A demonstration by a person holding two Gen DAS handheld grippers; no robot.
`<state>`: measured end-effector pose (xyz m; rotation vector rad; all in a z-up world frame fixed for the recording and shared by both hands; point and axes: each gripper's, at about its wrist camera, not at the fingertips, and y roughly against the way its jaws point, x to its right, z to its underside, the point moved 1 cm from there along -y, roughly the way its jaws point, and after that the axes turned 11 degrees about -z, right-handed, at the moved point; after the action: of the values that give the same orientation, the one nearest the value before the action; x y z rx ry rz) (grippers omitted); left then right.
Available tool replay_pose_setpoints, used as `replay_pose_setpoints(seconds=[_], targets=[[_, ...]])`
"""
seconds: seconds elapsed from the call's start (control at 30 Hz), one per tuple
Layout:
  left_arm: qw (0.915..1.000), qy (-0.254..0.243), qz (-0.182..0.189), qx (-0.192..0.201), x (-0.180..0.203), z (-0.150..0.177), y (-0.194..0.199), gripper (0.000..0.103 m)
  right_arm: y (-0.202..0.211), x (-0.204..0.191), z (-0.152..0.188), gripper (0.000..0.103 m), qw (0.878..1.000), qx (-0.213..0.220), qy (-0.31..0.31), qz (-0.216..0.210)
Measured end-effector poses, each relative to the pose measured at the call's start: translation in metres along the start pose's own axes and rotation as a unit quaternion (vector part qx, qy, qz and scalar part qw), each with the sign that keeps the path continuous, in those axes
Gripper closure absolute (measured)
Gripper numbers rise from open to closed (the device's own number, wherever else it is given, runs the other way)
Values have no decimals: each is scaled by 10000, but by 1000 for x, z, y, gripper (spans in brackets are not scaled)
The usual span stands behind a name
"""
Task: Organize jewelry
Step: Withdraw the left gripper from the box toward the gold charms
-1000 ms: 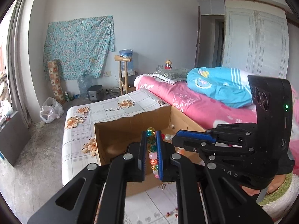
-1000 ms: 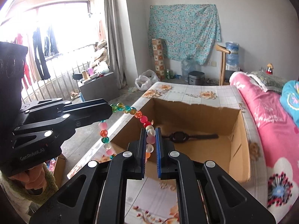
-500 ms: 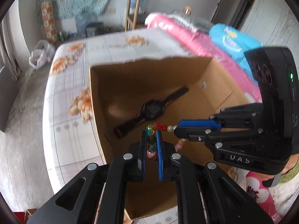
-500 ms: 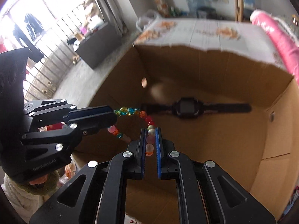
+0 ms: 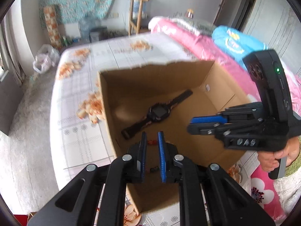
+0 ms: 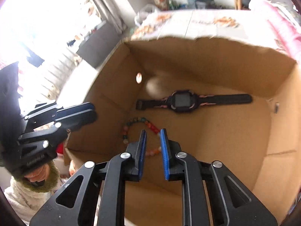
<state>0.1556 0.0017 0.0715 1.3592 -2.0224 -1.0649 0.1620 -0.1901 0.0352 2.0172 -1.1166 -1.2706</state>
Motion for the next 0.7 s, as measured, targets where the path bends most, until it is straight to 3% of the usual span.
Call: replay_pose_setpoints(seconds=[0.13, 0.27, 0.37, 0.47, 0.57, 0.7], targets=[[9969, 13, 51, 779, 1, 20, 47, 91, 47, -9, 23, 80, 9976, 644, 129, -230], [9906, 22, 519, 1262, 10, 58, 74, 82, 89, -29, 75, 71, 9882, 1301, 447, -668], [9908, -51, 643, 1189, 28, 92, 70, 82, 88, -29, 108, 71, 9859, 1380, 324, -889], [9948, -60, 603, 822, 48, 114, 46, 82, 74, -17, 138, 71, 9878, 1252, -134, -917], [9978, 5, 382, 549, 59, 119, 19, 82, 54, 2, 149, 71, 9885, 1103, -687, -776], [9975, 216, 317, 587, 60, 112, 8, 82, 50, 18, 144, 71, 9872, 1266, -931, -282]])
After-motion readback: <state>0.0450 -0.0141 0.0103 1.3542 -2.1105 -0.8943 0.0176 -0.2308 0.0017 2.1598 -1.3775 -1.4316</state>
